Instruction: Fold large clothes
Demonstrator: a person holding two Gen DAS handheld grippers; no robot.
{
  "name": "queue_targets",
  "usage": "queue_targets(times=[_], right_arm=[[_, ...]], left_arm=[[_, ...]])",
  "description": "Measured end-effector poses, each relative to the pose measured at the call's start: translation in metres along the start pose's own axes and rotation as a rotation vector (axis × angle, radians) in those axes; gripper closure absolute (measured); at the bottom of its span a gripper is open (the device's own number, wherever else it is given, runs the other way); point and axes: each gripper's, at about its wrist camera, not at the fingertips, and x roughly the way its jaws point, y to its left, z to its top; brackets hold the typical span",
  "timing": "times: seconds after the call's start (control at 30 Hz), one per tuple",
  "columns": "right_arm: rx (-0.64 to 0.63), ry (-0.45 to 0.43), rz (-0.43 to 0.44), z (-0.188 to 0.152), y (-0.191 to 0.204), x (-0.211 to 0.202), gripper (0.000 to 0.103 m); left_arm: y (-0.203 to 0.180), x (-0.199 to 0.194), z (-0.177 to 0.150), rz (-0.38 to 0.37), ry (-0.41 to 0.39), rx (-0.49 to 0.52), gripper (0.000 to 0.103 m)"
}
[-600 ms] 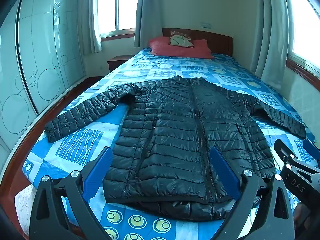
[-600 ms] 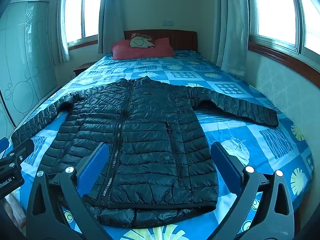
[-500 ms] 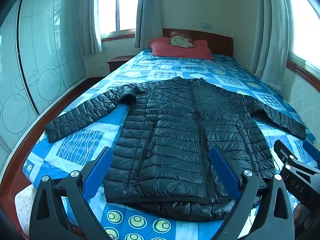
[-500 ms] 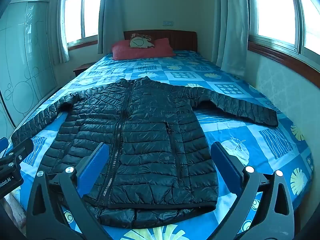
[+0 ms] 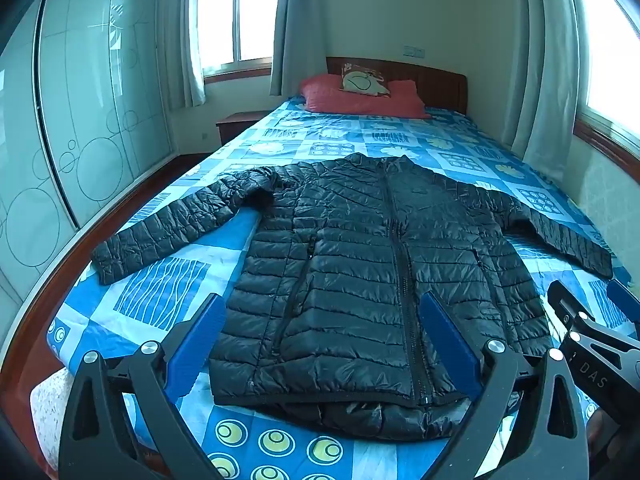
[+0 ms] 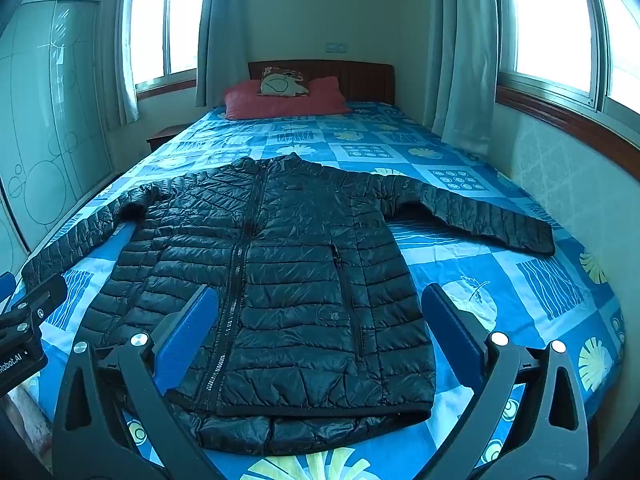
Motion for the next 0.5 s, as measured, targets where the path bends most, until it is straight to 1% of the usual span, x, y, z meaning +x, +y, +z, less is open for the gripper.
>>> queue_targets(times=[0.5], right_arm=[[-0.016, 0.003, 0.0, -0.0018, 0.0028, -0.0033, 0.002]], left_arm=[[0.0004, 0.0012, -0.0019, -0.001, 0.008, 0.001, 0.006]])
